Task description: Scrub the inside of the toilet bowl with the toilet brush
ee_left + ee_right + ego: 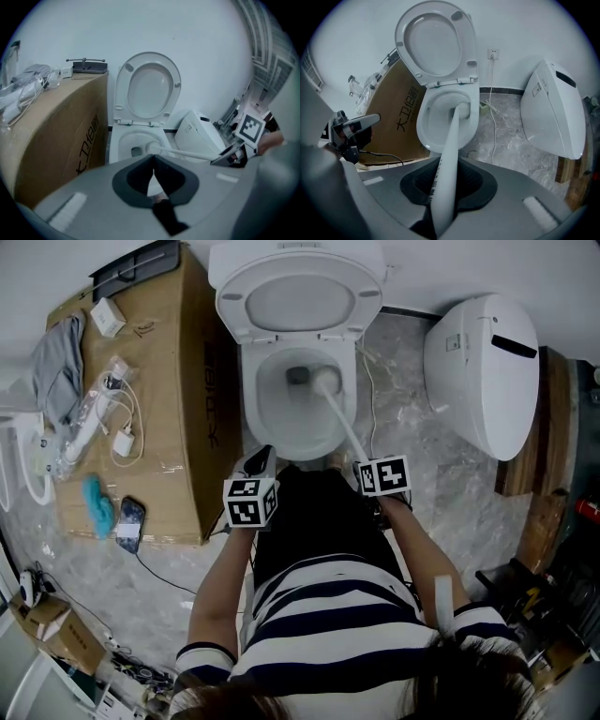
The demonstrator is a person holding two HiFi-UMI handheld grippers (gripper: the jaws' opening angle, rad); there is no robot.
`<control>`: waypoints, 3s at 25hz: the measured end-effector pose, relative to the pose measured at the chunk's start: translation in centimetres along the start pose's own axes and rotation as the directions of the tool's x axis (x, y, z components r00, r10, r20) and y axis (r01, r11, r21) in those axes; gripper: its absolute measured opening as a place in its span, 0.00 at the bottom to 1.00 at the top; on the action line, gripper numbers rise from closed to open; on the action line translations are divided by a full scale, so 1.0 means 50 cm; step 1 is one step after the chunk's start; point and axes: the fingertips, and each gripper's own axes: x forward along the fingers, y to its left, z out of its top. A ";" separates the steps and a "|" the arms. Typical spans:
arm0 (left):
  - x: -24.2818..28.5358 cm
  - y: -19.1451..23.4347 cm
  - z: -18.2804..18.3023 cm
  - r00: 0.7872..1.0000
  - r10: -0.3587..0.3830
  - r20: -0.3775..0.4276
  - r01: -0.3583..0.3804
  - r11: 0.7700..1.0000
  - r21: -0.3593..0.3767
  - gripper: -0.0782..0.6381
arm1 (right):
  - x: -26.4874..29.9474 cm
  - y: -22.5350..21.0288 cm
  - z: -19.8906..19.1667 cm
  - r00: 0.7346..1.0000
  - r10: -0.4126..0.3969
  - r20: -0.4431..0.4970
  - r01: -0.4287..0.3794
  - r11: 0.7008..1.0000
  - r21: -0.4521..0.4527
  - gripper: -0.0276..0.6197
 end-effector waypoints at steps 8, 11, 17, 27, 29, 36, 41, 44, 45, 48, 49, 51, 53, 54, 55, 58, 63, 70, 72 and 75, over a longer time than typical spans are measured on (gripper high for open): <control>-0.007 0.010 -0.029 1.000 0.005 -0.016 -0.006 1.000 -0.028 0.11 | -0.005 0.017 -0.067 0.996 0.025 -0.086 -0.026 1.000 -0.008 0.17; -0.009 0.013 -0.036 1.000 0.007 -0.019 -0.008 0.999 -0.034 0.11 | -0.009 0.022 -0.086 0.993 0.043 -0.114 -0.045 0.999 -0.015 0.17; -0.010 0.013 -0.047 1.000 0.010 -0.027 -0.011 0.999 -0.043 0.11 | -0.016 0.040 -0.115 0.980 0.115 -0.163 -0.113 0.993 0.019 0.17; -0.008 0.011 -0.059 1.000 0.018 -0.026 -0.019 0.998 -0.062 0.11 | -0.009 0.079 -0.127 0.960 0.185 -0.209 -0.192 0.981 -0.010 0.17; -0.011 0.012 -0.059 0.999 0.023 -0.023 -0.024 0.998 -0.066 0.11 | -0.006 0.089 -0.124 0.956 0.202 -0.212 -0.209 0.978 -0.010 0.17; -0.021 0.034 -0.059 0.998 0.060 -0.011 -0.061 0.993 -0.100 0.11 | 0.009 0.130 -0.090 0.945 0.255 -0.206 -0.265 0.964 -0.024 0.17; -0.034 0.059 -0.054 0.995 0.100 0.005 -0.098 0.986 -0.132 0.11 | 0.021 0.144 -0.053 0.944 0.264 -0.198 -0.280 0.958 -0.057 0.17; -0.039 0.075 -0.047 0.993 0.119 0.014 -0.116 0.983 -0.142 0.11 | 0.029 0.142 -0.026 0.947 0.255 -0.196 -0.276 0.957 -0.088 0.17; -0.040 0.079 -0.045 0.992 0.123 0.015 -0.120 0.982 -0.144 0.11 | 0.031 0.140 -0.017 0.948 0.251 -0.195 -0.273 0.957 -0.100 0.17; -0.041 0.083 -0.040 0.991 0.131 0.018 -0.127 0.981 -0.144 0.11 | 0.035 0.138 0.009 0.952 0.243 -0.188 -0.269 0.955 -0.127 0.17; -0.041 0.082 -0.038 0.991 0.132 0.020 -0.128 0.981 -0.144 0.11 | 0.035 0.138 0.018 0.953 0.243 -0.182 -0.269 0.954 -0.131 0.17; -0.040 0.079 -0.034 0.991 0.132 0.021 -0.127 0.981 -0.144 0.11 | 0.035 0.139 0.036 0.954 0.248 -0.166 -0.271 0.953 -0.132 0.17; -0.039 0.075 -0.031 0.991 0.131 0.023 -0.126 0.982 -0.144 0.11 | 0.036 0.140 0.053 0.956 0.253 -0.149 -0.273 0.954 -0.128 0.17; -0.038 0.073 -0.030 0.991 0.130 0.024 -0.125 0.982 -0.143 0.11 | 0.037 0.141 0.061 0.957 0.255 -0.141 -0.272 0.954 -0.126 0.17; -0.038 0.072 -0.029 0.991 0.129 0.025 -0.124 0.982 -0.142 0.11 | 0.038 0.141 0.069 0.958 0.255 -0.133 -0.271 0.955 -0.124 0.17; -0.037 0.068 -0.025 0.992 0.127 0.027 -0.122 0.983 -0.140 0.11 | 0.045 0.142 0.092 0.961 0.256 -0.106 -0.268 0.956 -0.116 0.17; -0.041 0.062 -0.017 0.992 0.122 0.031 -0.116 0.982 -0.148 0.11 | 0.050 0.141 0.114 0.958 0.275 -0.085 -0.282 0.956 -0.078 0.17; -0.062 0.053 0.008 0.992 0.116 0.054 -0.108 0.986 -0.131 0.11 | 0.014 0.137 0.101 0.957 0.284 -0.053 -0.286 0.956 -0.057 0.17; -0.070 0.053 0.016 0.991 0.118 0.062 -0.110 0.986 -0.128 0.11 | -0.001 0.134 0.094 0.958 0.285 -0.043 -0.287 0.956 -0.052 0.17; -0.086 0.048 0.030 0.989 0.122 0.078 -0.112 0.985 -0.129 0.11 | -0.029 0.125 0.080 0.958 0.285 -0.028 -0.286 0.957 -0.049 0.17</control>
